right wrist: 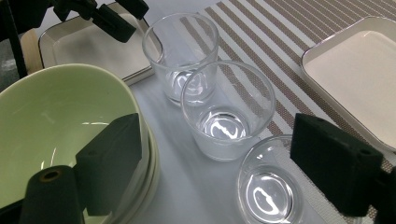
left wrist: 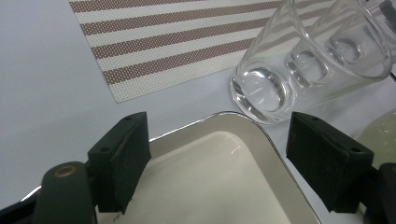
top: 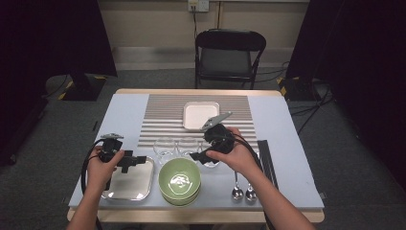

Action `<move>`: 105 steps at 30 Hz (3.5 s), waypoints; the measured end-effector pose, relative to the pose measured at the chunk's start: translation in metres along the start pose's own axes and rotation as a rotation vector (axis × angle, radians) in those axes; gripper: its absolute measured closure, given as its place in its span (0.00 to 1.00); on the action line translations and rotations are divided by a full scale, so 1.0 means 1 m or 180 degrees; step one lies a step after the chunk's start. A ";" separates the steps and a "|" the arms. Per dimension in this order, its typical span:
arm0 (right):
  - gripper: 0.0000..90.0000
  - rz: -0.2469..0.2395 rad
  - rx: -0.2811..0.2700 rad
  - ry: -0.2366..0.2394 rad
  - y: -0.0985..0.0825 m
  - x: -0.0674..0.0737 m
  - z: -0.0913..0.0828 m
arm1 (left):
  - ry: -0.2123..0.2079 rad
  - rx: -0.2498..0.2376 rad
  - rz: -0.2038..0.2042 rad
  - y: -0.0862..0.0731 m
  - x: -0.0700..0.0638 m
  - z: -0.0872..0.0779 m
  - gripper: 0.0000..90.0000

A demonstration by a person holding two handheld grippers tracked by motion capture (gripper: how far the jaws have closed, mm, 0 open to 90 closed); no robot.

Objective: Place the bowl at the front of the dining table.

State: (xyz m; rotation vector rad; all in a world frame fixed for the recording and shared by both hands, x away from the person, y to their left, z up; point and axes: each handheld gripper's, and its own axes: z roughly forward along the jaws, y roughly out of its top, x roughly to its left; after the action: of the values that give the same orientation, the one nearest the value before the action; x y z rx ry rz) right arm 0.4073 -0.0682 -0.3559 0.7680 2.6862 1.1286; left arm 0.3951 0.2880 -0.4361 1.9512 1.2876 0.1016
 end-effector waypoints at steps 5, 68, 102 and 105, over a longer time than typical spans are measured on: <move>0.18 -0.0017 0.0030 0.0022 0.000 0.003 0.003 | -0.0001 -0.0005 0.0007 0.000 0.000 0.000 0.24; 0.50 -0.0202 0.0162 0.0292 -0.006 0.032 0.031 | -0.0058 0.0017 -0.0026 0.000 0.001 0.002 0.24; 0.79 -0.0052 0.0509 0.0364 -0.009 0.035 0.043 | -0.0054 0.0014 -0.0007 0.000 0.000 0.001 0.24; 0.84 -0.0085 0.0532 0.0380 -0.010 0.033 0.045 | -0.0061 0.0011 0.0000 0.001 0.000 0.001 0.24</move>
State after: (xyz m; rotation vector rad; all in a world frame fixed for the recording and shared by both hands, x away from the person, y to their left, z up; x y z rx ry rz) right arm 0.3886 -0.0293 -0.3929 0.7069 2.9107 0.9830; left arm 0.3958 0.2870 -0.4360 1.9505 1.2762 0.0807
